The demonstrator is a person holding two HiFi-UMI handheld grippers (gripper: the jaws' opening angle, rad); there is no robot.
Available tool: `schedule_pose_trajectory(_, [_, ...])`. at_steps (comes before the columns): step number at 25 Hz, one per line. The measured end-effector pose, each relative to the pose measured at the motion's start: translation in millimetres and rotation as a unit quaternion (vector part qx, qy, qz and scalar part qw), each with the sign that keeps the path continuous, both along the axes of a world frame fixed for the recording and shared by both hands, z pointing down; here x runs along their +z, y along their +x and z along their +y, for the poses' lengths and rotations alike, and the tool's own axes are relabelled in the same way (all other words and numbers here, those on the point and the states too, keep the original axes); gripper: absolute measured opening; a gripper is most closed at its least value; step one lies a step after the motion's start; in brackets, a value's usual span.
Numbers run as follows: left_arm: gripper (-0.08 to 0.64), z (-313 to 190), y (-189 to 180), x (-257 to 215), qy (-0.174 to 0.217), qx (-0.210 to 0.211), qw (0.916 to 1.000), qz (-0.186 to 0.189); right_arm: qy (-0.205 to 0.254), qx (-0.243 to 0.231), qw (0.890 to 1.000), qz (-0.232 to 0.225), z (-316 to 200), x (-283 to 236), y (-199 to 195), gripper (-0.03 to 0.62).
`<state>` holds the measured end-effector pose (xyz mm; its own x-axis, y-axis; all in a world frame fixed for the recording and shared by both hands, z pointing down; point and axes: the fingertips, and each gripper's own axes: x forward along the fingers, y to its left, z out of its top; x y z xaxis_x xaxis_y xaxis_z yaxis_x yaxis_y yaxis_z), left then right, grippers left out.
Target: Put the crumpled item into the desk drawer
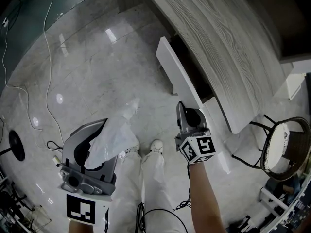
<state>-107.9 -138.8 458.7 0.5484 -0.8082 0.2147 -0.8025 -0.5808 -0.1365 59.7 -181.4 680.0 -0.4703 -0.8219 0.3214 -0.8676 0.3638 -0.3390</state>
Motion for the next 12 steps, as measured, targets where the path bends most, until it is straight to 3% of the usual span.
schedule_pose_trajectory(9, [0.067, -0.4, 3.8, -5.8, 0.007, 0.005, 0.9999, -0.008, -0.015, 0.034, 0.999, 0.021, 8.4, 2.3, 8.6, 0.087])
schedule_pose_trajectory(12, [0.067, -0.2, 10.7, -16.3, 0.013, 0.008, 0.9999, -0.005, -0.017, 0.045, 0.998, 0.050, 21.2, -9.1, 15.6, 0.029])
